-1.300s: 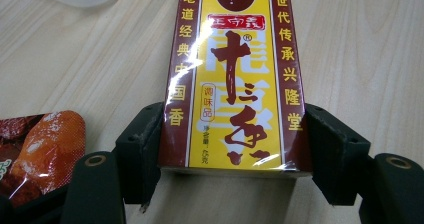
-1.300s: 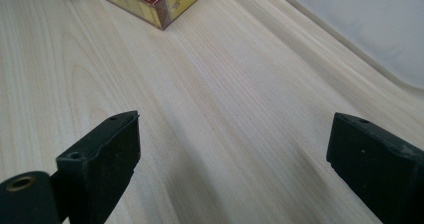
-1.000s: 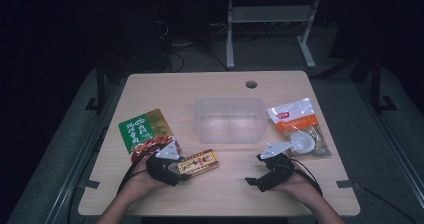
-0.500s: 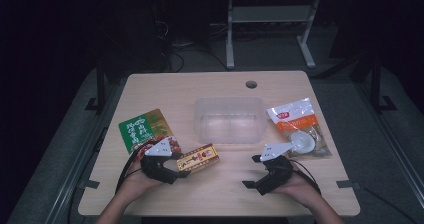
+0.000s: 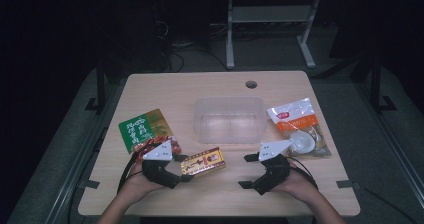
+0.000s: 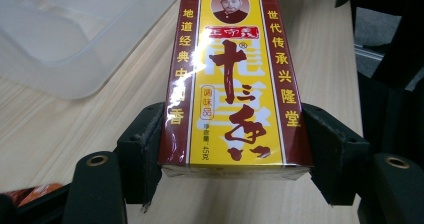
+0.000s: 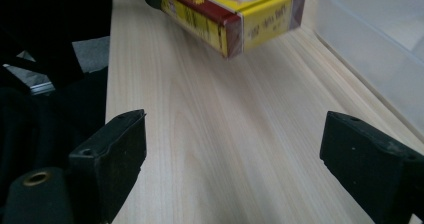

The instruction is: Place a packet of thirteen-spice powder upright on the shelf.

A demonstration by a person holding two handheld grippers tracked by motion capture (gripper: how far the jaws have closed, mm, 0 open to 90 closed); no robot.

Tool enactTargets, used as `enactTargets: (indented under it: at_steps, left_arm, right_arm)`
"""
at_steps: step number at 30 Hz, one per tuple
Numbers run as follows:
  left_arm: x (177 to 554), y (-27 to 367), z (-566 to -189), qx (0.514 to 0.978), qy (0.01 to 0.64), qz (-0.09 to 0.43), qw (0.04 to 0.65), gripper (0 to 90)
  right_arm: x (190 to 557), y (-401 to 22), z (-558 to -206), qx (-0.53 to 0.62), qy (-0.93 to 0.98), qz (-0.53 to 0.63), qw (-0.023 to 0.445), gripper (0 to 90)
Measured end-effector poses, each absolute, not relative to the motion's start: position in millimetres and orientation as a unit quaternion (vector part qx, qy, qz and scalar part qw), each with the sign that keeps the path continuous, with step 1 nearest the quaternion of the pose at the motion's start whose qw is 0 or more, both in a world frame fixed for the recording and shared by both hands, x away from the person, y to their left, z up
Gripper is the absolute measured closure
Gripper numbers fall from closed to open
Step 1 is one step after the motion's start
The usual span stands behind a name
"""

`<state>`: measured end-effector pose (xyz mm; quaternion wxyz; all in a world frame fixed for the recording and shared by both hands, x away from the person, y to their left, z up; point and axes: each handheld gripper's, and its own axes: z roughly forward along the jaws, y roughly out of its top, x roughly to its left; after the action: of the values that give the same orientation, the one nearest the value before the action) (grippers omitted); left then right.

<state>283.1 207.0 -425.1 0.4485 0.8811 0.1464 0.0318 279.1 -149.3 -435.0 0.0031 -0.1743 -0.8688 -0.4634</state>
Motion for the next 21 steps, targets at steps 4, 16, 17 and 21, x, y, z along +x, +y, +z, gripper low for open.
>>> enactTargets:
  at_steps: [4,16,17,21]
  left_arm:
    - [280.5,204.3,-423.1,0.882,0.134,0.025,0.451,32.0]
    - [271.6,198.0,-417.6,0.878,0.101,0.009,0.467,32.1]
    - [271.0,198.1,-417.0,0.878,0.098,0.009,0.469,32.1]
    - [269.1,198.6,-415.7,0.875,0.093,0.007,0.474,32.1]
  right_arm:
    - [284.4,-145.4,-430.8,-0.152,-0.864,-0.481,0.014,11.6]
    - [294.7,-128.6,-423.1,-0.109,-0.853,-0.509,0.032,12.3]
    - [295.7,-126.2,-422.7,-0.103,-0.852,-0.513,0.031,12.7]
    - [298.0,-114.4,-422.2,-0.086,-0.854,-0.512,0.044,12.7]
